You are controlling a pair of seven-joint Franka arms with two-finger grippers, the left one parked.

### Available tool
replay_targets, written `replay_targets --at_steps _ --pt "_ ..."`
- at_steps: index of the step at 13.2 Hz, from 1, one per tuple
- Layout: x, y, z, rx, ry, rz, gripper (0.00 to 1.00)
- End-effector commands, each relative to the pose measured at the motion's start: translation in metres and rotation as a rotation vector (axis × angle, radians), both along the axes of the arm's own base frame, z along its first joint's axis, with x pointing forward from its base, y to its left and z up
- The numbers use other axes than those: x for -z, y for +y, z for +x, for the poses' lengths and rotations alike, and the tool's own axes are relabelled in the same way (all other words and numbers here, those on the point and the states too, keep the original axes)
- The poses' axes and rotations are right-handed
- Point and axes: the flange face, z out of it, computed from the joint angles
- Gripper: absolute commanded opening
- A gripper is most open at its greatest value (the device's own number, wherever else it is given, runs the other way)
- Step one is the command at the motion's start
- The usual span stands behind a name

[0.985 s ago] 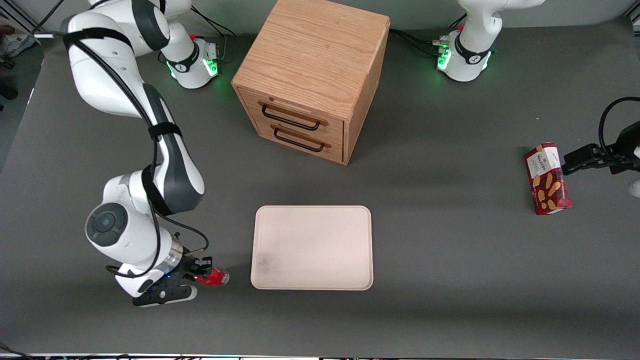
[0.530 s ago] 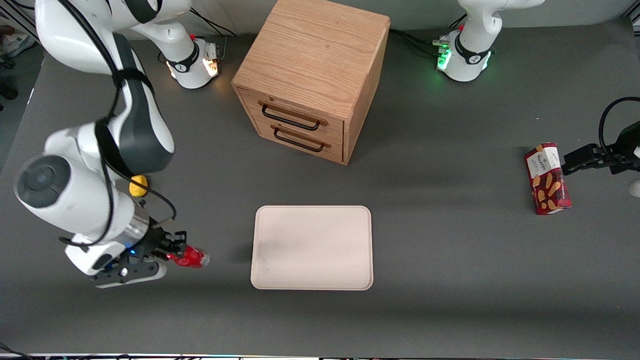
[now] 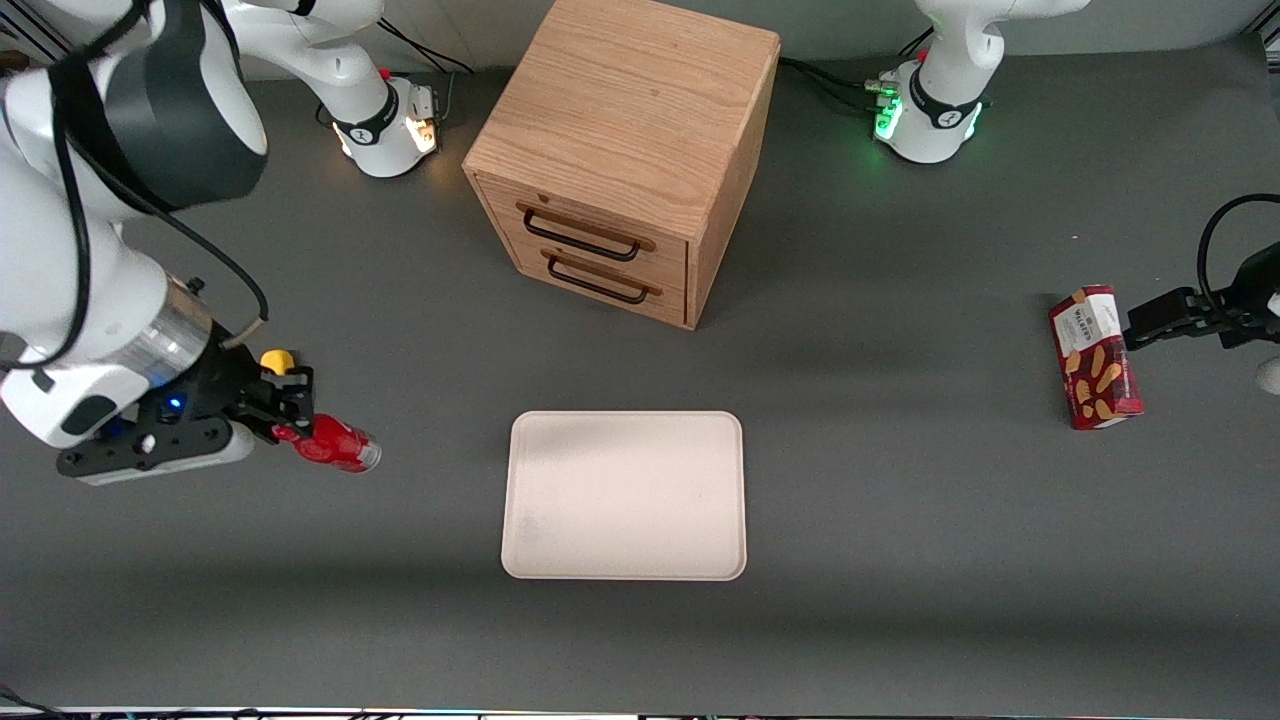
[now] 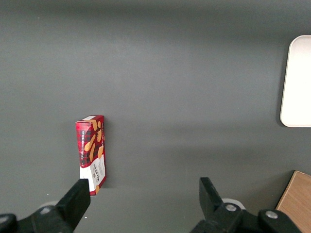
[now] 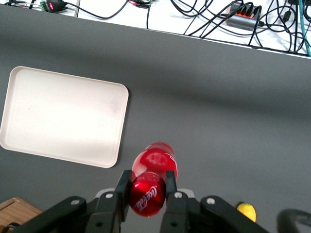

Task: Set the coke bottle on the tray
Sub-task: 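Lift the gripped bottle upright with the right gripper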

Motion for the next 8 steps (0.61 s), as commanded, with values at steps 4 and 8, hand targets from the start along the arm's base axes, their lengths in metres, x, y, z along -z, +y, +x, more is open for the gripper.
replay_targets --at_steps 4,8 --pt "0.002 0.053 -0.018 0.018 0.005 0.014 0.00" --pt "0.014 0.117 -0.028 0.128 -0.016 0.053 0.00"
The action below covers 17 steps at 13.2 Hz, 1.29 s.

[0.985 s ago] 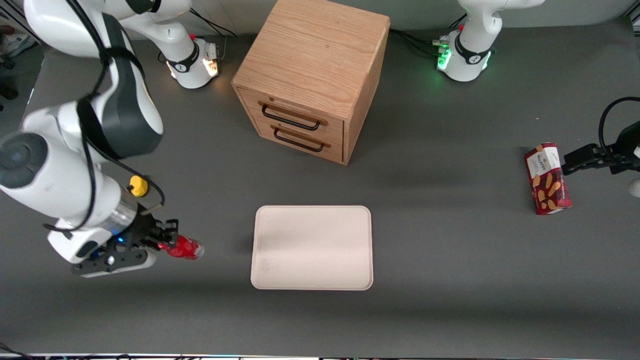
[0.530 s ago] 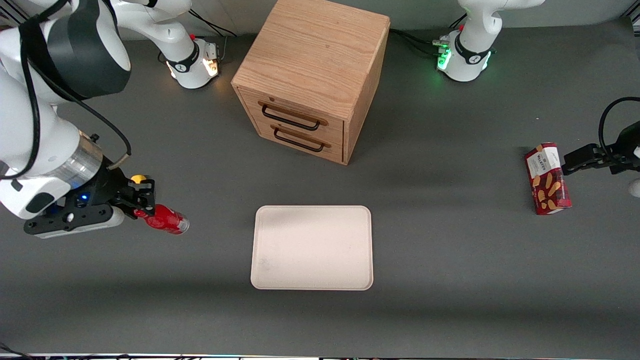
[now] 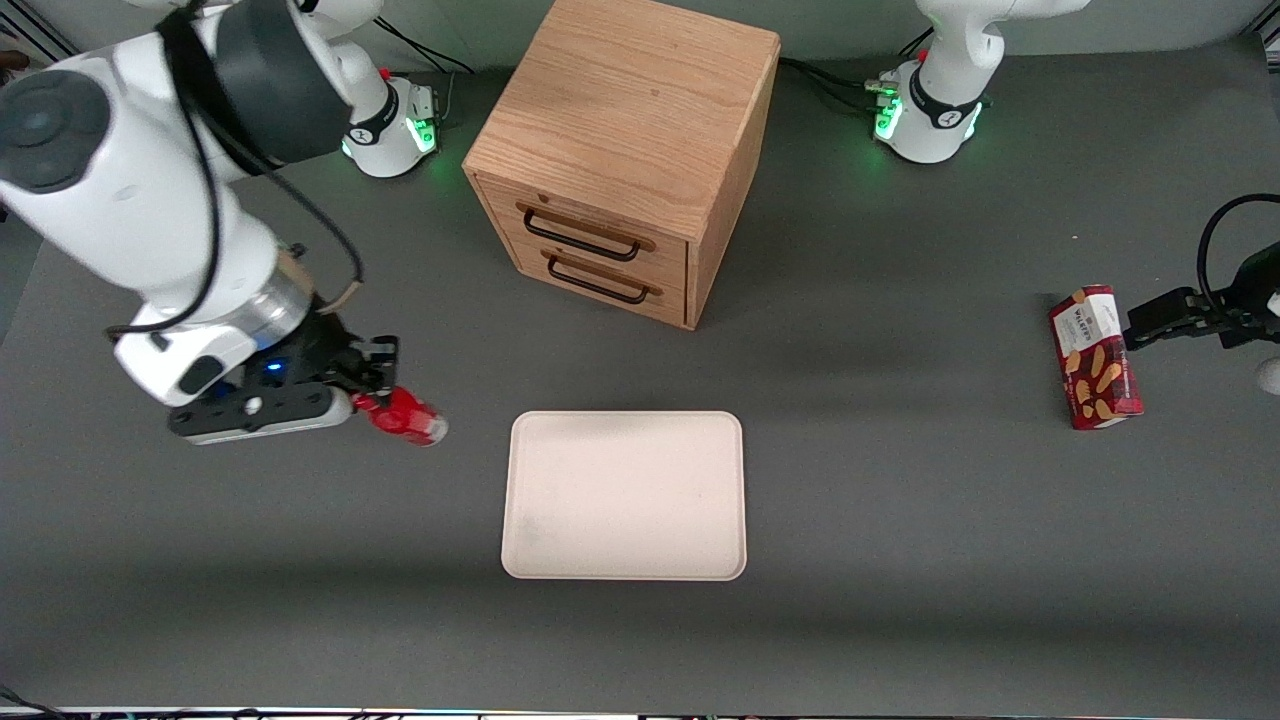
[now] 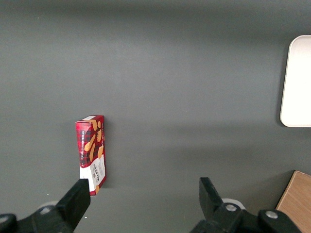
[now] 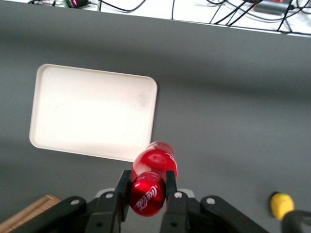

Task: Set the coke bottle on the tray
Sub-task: 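Carry the bottle over the white tray with the right gripper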

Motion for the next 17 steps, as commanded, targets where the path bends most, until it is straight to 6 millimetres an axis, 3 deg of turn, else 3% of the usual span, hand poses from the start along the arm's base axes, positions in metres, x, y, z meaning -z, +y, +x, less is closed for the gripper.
replay_targets --at_steps 1,3,5,7,13,17 --pt "0.004 0.037 -0.006 0.086 -0.032 0.029 0.00" --pt "0.014 0.057 -0.008 0.123 -0.037 0.044 0.00" --pt "0.023 0.063 -0.003 0.119 -0.046 0.049 0.00" --pt "0.046 0.067 0.007 0.120 -0.044 0.047 0.00" --pt "0.163 0.079 0.047 0.125 -0.028 0.022 0.00" --pt "0.209 0.071 0.064 0.139 -0.039 0.007 0.00"
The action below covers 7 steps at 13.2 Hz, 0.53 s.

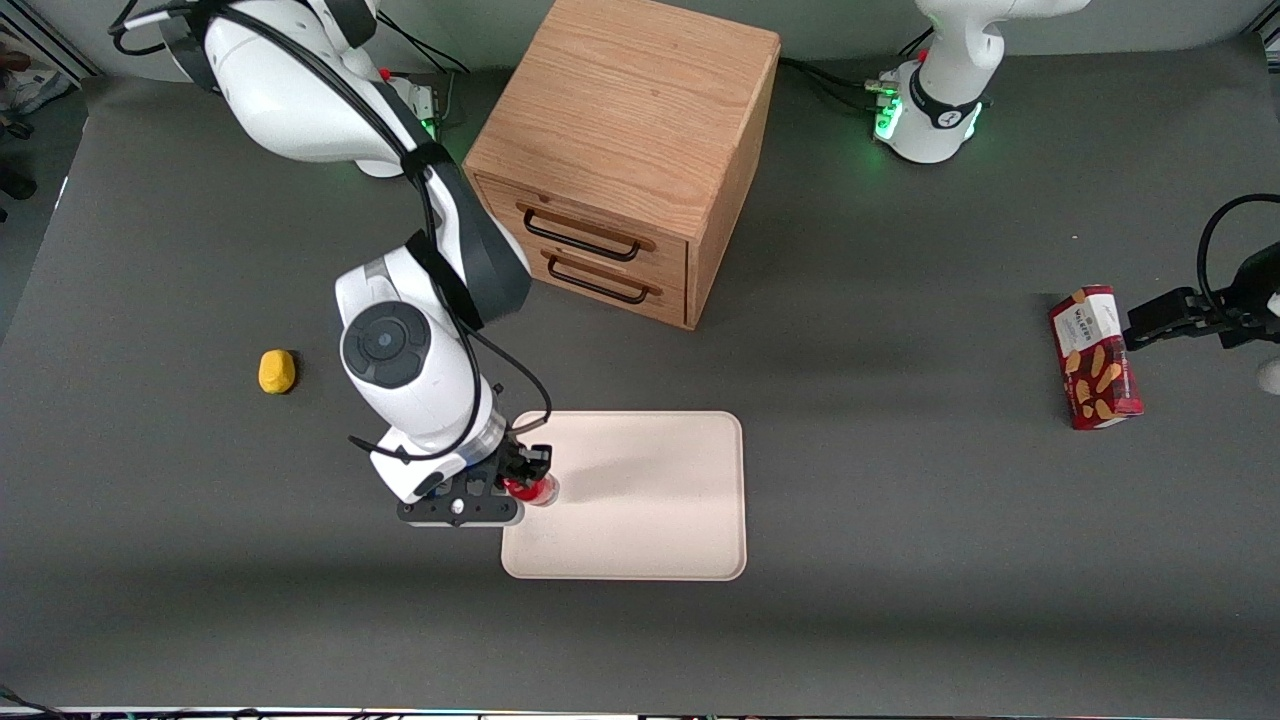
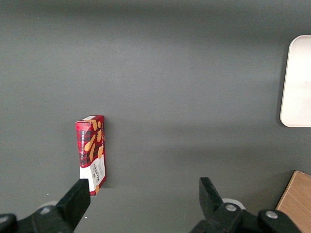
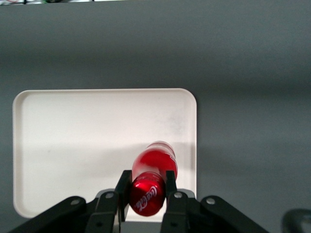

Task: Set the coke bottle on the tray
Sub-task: 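Carry the bottle over the white tray with the right gripper, then lower the bottle onto the tray and open the right gripper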

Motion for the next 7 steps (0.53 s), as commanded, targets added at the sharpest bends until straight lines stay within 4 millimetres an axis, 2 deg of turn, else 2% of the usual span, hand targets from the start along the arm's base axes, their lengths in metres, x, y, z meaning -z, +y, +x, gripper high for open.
replay_targets --at_steps 1,7 --pt "0.007 -0.001 0.006 0.019 -0.019 -0.011 0.00" --pt "0.044 -0.003 0.011 0.020 -0.039 -0.004 0.00"
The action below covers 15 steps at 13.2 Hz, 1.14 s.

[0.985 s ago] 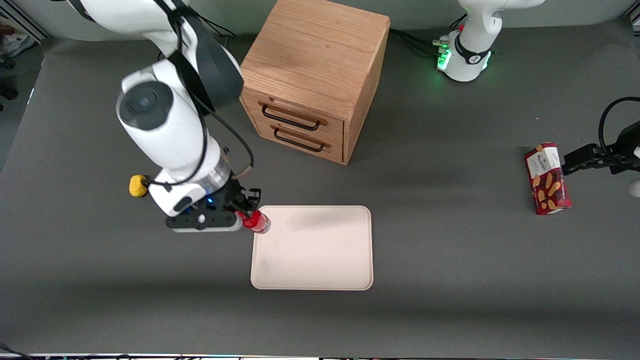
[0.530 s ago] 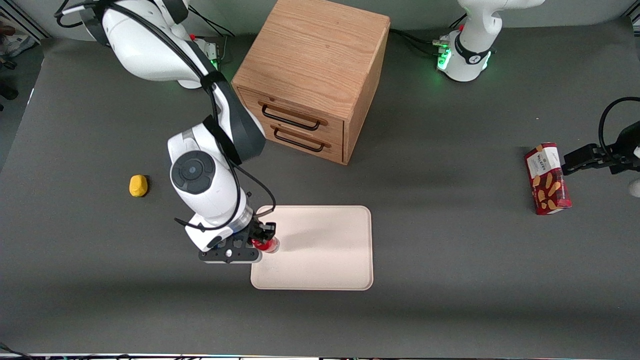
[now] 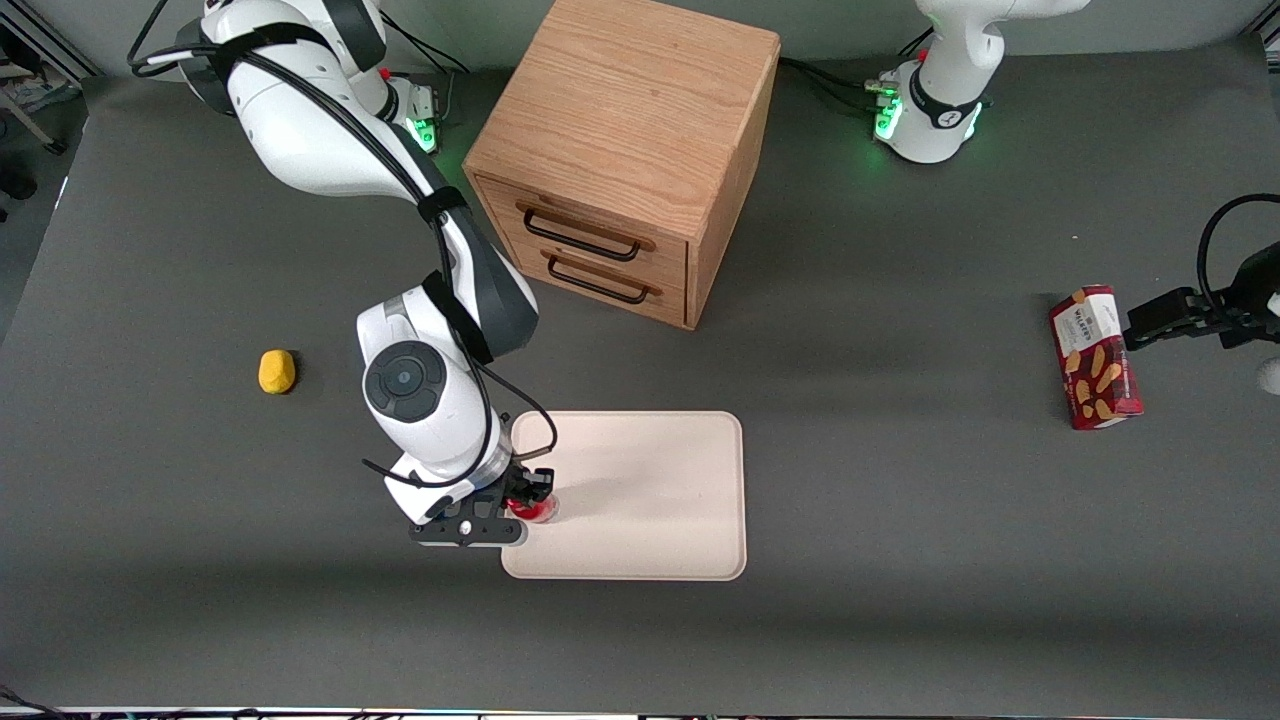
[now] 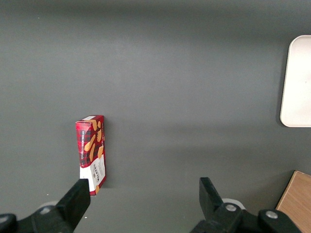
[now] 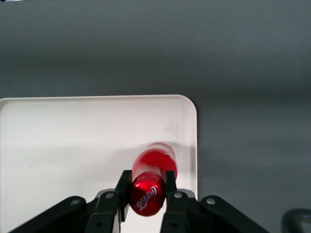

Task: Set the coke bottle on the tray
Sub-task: 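Lower the bottle onto the tray and open the right gripper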

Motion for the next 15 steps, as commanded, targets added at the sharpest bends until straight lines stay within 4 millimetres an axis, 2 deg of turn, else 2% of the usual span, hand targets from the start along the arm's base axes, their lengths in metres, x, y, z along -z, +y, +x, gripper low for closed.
replay_targets --at_steps 1,4,5,6,7,8,15 --pt "0.0057 -0.0033 0.0005 0.014 -0.029 -0.013 0.00" --pt "0.0101 -0.0045 0.0005 0.014 -0.034 -0.016 0.00" --pt "0.0101 -0.0044 0.0004 0.016 -0.033 -0.015 0.41" --pt "0.0101 -0.0044 0.0004 0.016 -0.033 -0.015 0.72" --pt "0.0101 -0.0051 0.0008 0.017 -0.033 -0.016 0.94" --pt "0.0089 -0.0059 0.0011 0.018 -0.035 -0.016 1.00" --pt "0.0019 -0.0049 0.0004 0.019 -0.041 -0.011 1.00"
